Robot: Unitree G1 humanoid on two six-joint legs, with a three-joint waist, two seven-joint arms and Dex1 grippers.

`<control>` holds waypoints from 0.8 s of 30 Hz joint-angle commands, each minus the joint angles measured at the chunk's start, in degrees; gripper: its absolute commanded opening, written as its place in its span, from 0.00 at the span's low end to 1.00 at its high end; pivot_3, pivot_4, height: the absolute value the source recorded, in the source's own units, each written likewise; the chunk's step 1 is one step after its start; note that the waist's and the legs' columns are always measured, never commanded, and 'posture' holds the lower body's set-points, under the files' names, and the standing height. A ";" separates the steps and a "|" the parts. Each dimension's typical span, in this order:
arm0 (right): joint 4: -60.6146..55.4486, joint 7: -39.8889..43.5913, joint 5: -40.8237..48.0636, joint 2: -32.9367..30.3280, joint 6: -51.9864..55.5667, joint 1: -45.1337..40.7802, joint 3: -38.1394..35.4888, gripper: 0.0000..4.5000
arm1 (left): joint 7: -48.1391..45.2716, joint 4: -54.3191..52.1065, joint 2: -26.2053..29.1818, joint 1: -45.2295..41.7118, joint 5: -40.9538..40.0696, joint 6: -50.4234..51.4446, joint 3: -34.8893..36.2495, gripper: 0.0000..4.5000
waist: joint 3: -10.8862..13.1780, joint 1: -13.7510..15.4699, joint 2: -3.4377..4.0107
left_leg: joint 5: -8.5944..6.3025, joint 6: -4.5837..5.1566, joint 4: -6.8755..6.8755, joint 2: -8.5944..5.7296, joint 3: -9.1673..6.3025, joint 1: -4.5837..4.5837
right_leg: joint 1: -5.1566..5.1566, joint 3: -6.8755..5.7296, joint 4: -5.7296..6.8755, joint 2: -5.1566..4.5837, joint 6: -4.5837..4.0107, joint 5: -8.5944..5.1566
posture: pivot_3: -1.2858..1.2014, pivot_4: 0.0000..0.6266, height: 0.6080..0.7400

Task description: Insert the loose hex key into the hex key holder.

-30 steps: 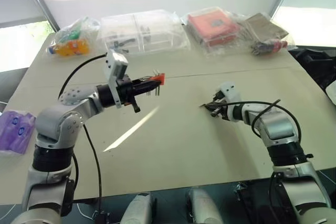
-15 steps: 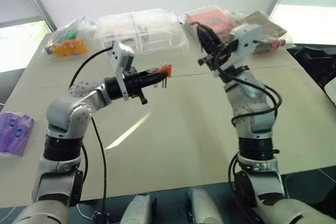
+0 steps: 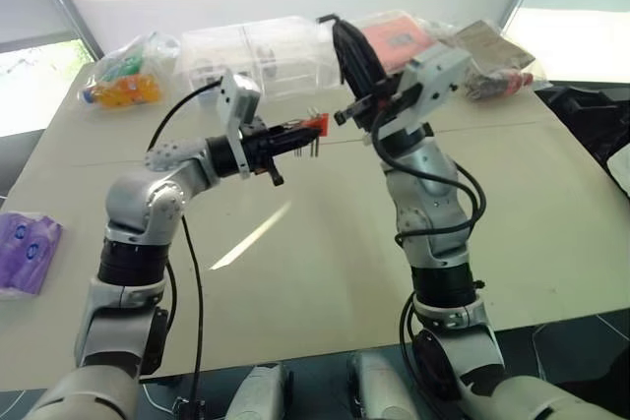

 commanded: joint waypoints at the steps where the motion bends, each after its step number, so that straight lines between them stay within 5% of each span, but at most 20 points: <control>1: -0.69 0.49 0.08 0.09 -1.79 1.28 0.76 0.01 | -0.30 -0.83 -0.45 -2.11 0.05 -1.45 0.66 0.00 | 0.00 -0.03 0.00 | 0.00 0.00 0.00 0.00 0.01 0.00 | 0.00 0.00 0.00 0.00 0.00 0.00 | 0.52 0.24 1.00; 24: 2.13 -0.65 -0.69 1.66 -3.77 0.35 2.56 0.01 | 0.24 -2.06 -1.52 -1.92 -0.36 -0.74 0.99 0.00 | 0.00 -1.02 0.00 | 0.00 0.00 -0.06 0.00 -0.02 0.01 | -0.02 0.00 0.01 0.01 0.00 0.00 | 0.52 0.24 1.00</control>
